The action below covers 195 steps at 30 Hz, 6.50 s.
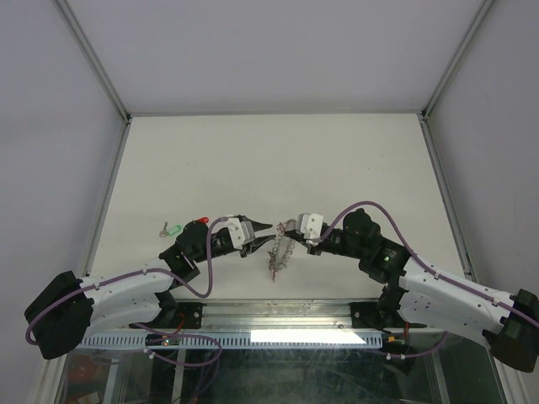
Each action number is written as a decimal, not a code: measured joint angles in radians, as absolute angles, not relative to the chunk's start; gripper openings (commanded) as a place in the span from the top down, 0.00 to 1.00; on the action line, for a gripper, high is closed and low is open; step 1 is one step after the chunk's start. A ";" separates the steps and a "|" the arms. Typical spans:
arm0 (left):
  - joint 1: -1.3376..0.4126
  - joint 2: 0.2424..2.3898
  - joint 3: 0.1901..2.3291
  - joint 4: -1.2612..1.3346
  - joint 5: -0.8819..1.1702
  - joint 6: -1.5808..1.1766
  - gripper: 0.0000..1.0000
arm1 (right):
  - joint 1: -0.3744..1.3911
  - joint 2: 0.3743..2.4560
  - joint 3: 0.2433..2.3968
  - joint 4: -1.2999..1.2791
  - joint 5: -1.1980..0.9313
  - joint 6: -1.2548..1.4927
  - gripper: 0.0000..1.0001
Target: Put the keys on the keyring
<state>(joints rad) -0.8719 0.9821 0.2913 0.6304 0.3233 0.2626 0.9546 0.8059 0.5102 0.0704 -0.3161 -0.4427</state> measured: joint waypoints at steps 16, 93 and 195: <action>-0.872 0.981 0.291 0.681 0.380 0.260 0.78 | 0.955 0.812 0.510 0.070 -0.274 -0.444 1.00; -0.872 0.861 0.325 0.523 0.500 0.375 0.65 | 0.987 0.797 0.500 0.075 -0.301 -0.608 1.00; -0.872 0.975 0.345 0.566 0.522 0.328 0.66 | 0.989 0.775 0.500 0.055 -0.266 -0.581 1.00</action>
<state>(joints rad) -0.8719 0.9749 0.3454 0.5655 0.5217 0.3283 0.9894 0.7753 0.5003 0.0547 -0.2657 -0.5812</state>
